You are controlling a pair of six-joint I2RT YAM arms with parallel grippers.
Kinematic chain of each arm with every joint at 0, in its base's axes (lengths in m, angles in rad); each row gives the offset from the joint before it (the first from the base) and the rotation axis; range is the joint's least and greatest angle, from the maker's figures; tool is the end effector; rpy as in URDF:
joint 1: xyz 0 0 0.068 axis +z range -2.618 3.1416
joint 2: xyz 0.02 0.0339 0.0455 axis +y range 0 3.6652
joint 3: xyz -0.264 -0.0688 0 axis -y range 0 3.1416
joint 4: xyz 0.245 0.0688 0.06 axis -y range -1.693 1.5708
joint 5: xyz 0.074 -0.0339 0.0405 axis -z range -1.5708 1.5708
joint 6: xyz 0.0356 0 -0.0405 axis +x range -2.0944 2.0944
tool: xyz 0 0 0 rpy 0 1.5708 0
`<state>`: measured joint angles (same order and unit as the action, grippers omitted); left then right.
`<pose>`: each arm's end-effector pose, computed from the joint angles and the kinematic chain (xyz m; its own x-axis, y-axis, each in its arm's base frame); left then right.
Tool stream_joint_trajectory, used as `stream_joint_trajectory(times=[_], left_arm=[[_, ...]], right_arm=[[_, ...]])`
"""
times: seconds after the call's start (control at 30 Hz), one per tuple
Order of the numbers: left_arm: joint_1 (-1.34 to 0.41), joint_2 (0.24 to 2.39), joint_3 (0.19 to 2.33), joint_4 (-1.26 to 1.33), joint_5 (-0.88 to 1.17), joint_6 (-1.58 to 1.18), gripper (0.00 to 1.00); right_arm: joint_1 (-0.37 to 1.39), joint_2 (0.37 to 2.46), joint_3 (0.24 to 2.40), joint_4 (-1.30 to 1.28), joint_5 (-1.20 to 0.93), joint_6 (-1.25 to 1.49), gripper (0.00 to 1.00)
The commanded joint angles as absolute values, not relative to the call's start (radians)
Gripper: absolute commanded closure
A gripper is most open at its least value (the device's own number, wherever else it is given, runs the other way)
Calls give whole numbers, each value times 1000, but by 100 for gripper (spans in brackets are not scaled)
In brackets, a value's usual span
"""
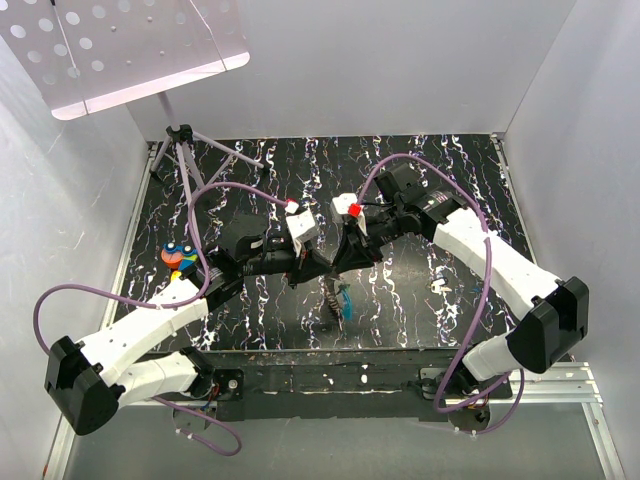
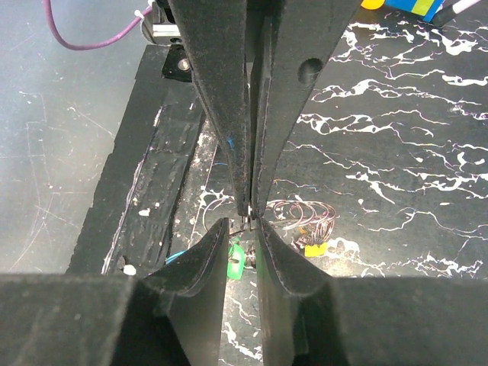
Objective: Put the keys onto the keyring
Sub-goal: Adjust the keyring.
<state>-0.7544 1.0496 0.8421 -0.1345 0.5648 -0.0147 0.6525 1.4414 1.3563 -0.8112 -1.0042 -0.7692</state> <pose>0.1609 -0.1774 0.3158 -0.2583 0.2257 -0.9393 0.9422 0.2735 -0.1933 0.2148 0.2019 0.3415 0.0720 -0.4148 -0.9070 -0.9666 -0.2533 0.0391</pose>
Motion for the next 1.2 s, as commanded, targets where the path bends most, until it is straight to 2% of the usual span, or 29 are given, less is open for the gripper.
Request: stream_joint_trajectory(times=[0.0, 0.33, 0.6, 0.67, 0.8, 1.17], left_arm=[[-749, 1012, 841, -69, 578, -31, 100], [-747, 1020, 838, -52, 577, -41, 100], [-741, 1031, 822, -23, 572, -60, 100], [-739, 1032, 821, -15, 574, -67, 100], [-738, 1032, 813, -6, 577, -75, 100], [-706, 1081, 756, 133, 626, -163, 100]], right_arm=[[666, 1453, 1356, -813, -1023, -776, 72], [672, 1460, 1353, -795, -1026, -752, 82], [672, 1465, 1335, -750, -1002, -710, 77], [670, 1466, 1335, -749, -1002, -706, 80], [672, 1473, 1341, -749, -1015, -701, 98], [652, 1471, 1325, -706, -1028, -617, 99]])
